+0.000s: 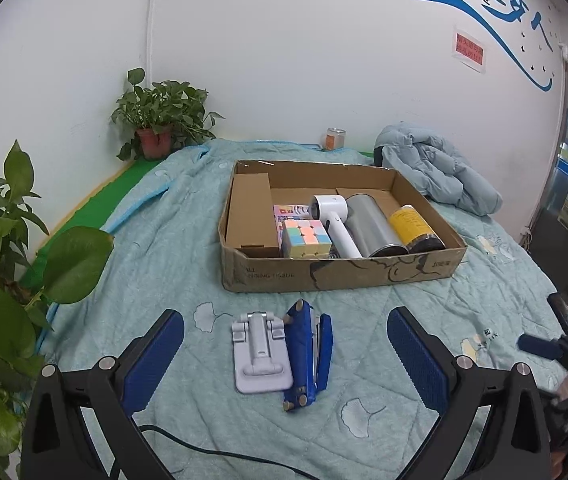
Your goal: Organize rigid objects
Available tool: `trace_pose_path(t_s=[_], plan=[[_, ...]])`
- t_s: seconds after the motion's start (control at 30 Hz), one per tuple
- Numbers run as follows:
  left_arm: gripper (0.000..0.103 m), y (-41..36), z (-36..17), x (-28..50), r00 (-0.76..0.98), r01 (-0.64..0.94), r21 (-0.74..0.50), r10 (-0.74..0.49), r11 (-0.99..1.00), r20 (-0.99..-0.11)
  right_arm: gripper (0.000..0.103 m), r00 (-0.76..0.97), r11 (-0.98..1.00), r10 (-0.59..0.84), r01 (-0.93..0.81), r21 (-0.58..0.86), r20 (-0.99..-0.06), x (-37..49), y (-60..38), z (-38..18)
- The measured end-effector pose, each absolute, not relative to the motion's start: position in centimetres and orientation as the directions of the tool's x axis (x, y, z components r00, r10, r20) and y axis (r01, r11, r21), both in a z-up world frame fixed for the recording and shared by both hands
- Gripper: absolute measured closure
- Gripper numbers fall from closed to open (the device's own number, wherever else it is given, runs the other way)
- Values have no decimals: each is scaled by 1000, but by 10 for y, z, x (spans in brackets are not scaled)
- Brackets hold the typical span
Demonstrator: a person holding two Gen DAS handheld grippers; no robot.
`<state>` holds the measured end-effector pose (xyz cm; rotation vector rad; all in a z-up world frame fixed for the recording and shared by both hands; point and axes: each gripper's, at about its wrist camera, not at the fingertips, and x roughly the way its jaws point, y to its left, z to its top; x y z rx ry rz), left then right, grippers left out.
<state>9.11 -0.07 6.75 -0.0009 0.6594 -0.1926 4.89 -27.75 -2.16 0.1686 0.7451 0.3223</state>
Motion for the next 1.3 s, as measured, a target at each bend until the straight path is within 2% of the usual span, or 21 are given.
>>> trace_pose_path(t_s=[0.13, 0.2, 0.3, 0.43, 0.5, 0.57, 0.63, 0.8, 0.93, 1.03, 1.3], plan=[[1, 17, 80, 84, 793, 154, -19, -135, 988, -594, 12, 633, 919, 395, -275, 283, -667, 53, -255, -40], [0, 23, 79, 91, 770, 175, -22, -151, 984, -620, 12, 597, 902, 432, -299, 312, -676, 61, -242, -49], [1, 21, 42, 117, 676, 245, -95, -241, 965, -697, 12, 569, 878, 478, -310, 364, -669, 77, -228, -62], [5, 23, -25, 153, 552, 207, -221, -300, 953, -778, 12, 536, 875, 484, -293, 386, -692, 104, -206, -83], [17, 22, -49, 161, 515, 186, -252, -312, 950, -798, 12, 522, 877, 480, -307, 370, -705, 106, -199, -90], [22, 15, -62, 164, 498, 215, -266, -340, 940, -798, 12, 514, 886, 459, -326, 330, -725, 104, -193, -100], [32, 5, -67, 166, 481, 256, -259, -355, 931, -802, 12, 500, 891, 444, -330, 310, -744, 106, -191, -110], [64, -20, -70, 179, 414, 332, -303, -427, 893, -804, 12, 482, 887, 457, -307, 344, -748, 117, -198, -122], [68, -29, -75, 193, 409, 298, -291, -398, 909, -822, 12, 452, 877, 477, -297, 377, -754, 120, -211, -130], [83, -27, -81, 205, 391, 251, -332, -410, 909, -824, 12, 435, 874, 483, -296, 386, -760, 118, -218, -135], [83, -73, -87, 216, 302, 272, -453, -522, 849, -798, 13, 452, 862, 507, -267, 431, -733, 116, -239, -138]])
